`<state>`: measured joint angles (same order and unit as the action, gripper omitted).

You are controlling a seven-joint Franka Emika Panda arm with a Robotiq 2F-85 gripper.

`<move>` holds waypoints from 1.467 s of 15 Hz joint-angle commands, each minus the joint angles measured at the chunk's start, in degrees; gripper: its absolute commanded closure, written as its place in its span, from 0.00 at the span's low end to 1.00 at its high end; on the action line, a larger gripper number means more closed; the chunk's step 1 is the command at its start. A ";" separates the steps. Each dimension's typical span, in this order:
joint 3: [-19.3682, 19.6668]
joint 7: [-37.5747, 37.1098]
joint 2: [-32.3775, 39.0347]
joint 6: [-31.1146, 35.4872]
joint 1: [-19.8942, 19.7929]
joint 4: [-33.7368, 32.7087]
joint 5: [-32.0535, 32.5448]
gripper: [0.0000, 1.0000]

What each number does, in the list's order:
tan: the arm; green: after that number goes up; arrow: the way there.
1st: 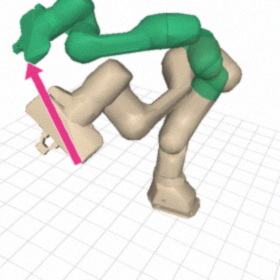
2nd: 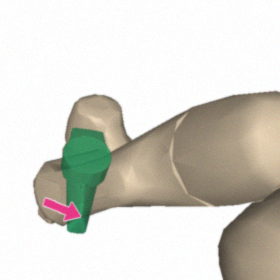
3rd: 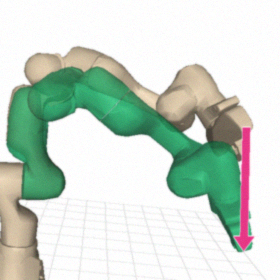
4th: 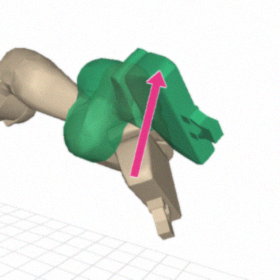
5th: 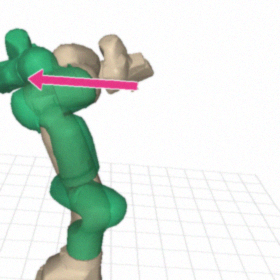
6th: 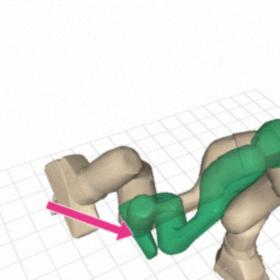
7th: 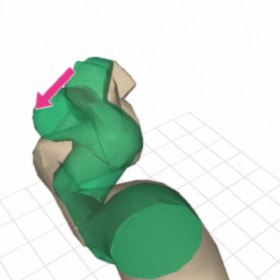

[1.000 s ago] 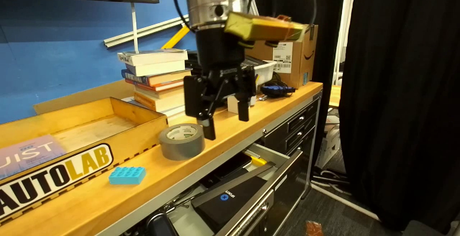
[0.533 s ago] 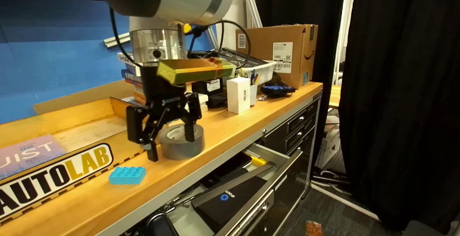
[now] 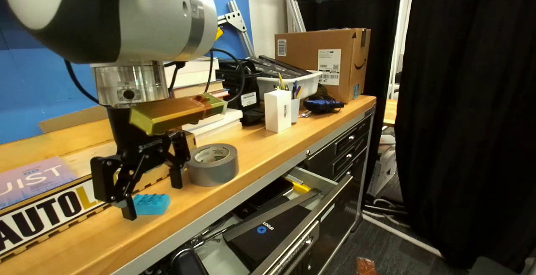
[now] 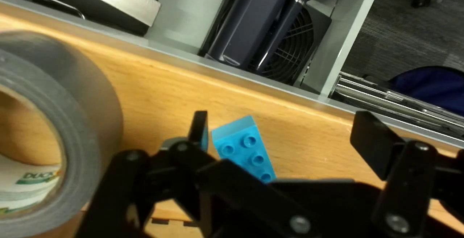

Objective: Put the blue object in the drawer, then close it

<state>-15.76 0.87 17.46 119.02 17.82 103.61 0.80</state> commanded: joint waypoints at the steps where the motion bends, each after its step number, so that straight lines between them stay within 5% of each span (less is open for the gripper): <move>1: 0.89 -2.95 3.55 4.44 2.42 -3.08 5.06 0.00; 6: 2.88 -7.99 6.42 8.49 4.44 -4.22 11.70 0.00; 7: 3.29 -8.98 6.44 8.97 4.73 -4.14 12.60 0.25; 11: 3.07 -9.93 4.57 4.25 4.63 -3.65 11.34 0.51; 16: 1.62 -6.42 0.49 -9.60 2.18 -1.22 4.77 0.89; 22: 2.59 -6.77 -10.69 -5.14 -2.22 13.46 -3.79 0.86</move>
<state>-13.54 -6.18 14.38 109.74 18.04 107.56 0.85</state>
